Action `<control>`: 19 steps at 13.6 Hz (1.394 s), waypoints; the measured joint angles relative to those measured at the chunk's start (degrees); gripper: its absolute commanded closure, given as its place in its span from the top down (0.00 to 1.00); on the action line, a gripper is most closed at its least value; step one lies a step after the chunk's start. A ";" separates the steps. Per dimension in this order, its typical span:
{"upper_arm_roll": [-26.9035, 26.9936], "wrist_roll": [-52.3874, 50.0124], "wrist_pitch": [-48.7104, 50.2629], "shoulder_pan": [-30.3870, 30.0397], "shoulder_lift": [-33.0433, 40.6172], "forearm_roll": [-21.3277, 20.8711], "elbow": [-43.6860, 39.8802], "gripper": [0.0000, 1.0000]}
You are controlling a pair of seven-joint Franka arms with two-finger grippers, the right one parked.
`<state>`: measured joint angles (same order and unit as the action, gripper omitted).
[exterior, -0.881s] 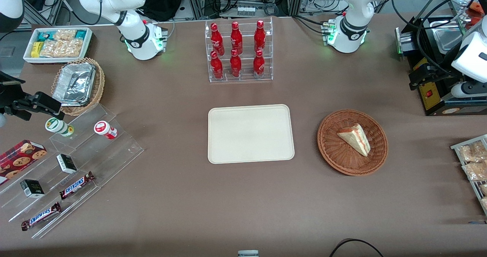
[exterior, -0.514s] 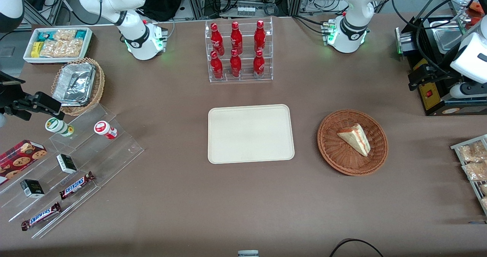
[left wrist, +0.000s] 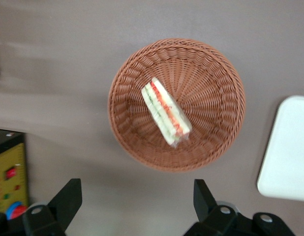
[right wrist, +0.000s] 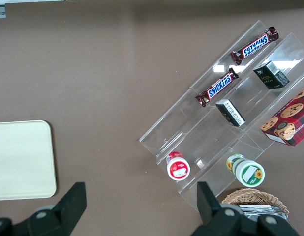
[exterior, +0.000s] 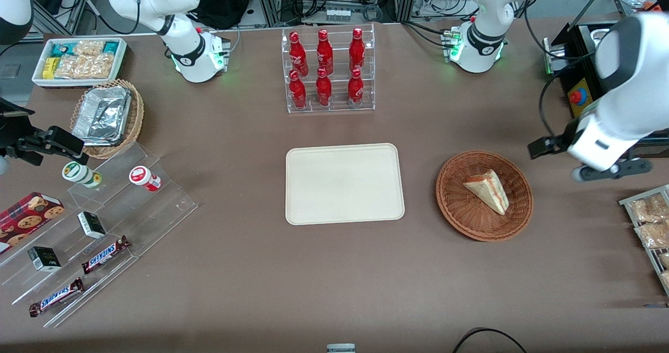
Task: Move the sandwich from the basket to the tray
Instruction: 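Move the left gripper over the wicker basket and lower toward the sandwich, then close the left gripper on the wrapped sandwich in the basket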
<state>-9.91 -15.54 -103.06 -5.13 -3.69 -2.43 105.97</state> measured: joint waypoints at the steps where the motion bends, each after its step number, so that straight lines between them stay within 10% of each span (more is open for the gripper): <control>1: -0.35 -3.23 -3.53 0.00 -0.05 0.00 2.74 1.00; 8: -3.26 -38.10 -24.53 0.01 -0.11 0.04 18.21 1.00; 19: -3.62 -44.96 -32.90 -0.01 -7.29 0.11 21.11 1.00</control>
<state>-13.53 -60.50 -135.96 -5.14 -10.98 -2.32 127.08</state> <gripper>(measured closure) 0.000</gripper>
